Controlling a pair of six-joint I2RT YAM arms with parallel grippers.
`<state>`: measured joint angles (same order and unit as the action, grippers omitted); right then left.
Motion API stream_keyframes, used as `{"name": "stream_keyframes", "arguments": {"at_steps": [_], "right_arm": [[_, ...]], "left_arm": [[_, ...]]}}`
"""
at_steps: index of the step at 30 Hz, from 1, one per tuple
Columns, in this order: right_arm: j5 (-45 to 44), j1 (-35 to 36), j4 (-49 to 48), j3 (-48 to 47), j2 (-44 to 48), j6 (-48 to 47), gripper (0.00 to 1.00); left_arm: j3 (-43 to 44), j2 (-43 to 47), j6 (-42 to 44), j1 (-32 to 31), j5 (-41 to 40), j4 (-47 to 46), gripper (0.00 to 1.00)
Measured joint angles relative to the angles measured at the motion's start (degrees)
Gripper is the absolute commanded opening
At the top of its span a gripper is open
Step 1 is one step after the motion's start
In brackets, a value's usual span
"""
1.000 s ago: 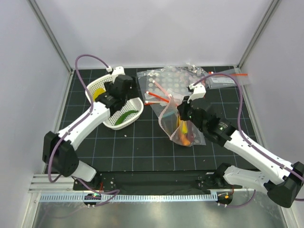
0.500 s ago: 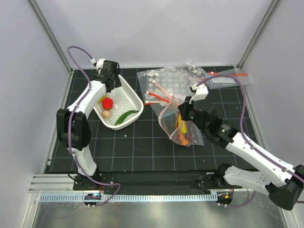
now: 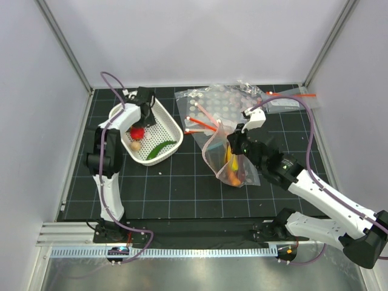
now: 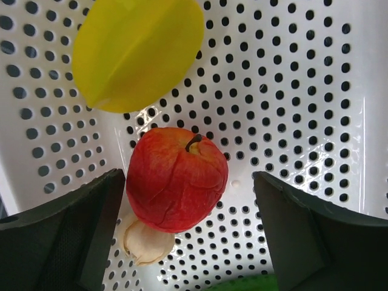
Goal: Place the food in the zip-top bag and seal the zipper
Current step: Pick up the fake fruit from the bin, then place the fake fruit in the zipper food storage bag.
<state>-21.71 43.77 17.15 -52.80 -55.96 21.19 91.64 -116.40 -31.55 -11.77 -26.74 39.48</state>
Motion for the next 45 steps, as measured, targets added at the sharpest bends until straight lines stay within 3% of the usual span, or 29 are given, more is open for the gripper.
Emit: {"name": "stream_keyframes", "arguments": {"at_steps": [2,3,7,10,20,28,36,45], "right_arm": [[0.0,0.0,0.0,0.0,0.0,0.0,0.01],[0.0,0.0,0.0,0.0,0.0,0.0,0.01],[0.0,0.0,0.0,0.0,0.0,0.0,0.01],[0.0,0.0,0.0,0.0,0.0,0.0,0.01],[0.1,0.0,0.0,0.0,0.0,0.0,0.01],[2.1,0.0,0.0,0.0,0.0,0.0,0.01],[3.5,0.0,-0.5,0.3,0.1,0.2,0.01],[3.1,0.0,-1.0,2.2,4.2,0.4,0.01]], "left_arm": [[-0.1,-0.9,0.0,0.0,0.5,0.0,0.74],[-0.3,-1.2,-0.1,0.1,0.9,-0.1,0.61],[-1.5,-1.1,-0.9,0.2,1.9,-1.6,0.35],[-4.5,1.0,-1.5,0.3,2.9,-4.1,0.27],[-20.6,23.2,-5.6,-1.8,12.3,-13.5,0.25],[-28.4,39.1,-7.3,-15.6,21.9,-27.2,0.27],[-31.3,45.9,-5.1,-30.9,28.2,-37.5,0.28],[-33.2,43.3,-4.0,-36.3,30.9,-44.9,0.28]]}}
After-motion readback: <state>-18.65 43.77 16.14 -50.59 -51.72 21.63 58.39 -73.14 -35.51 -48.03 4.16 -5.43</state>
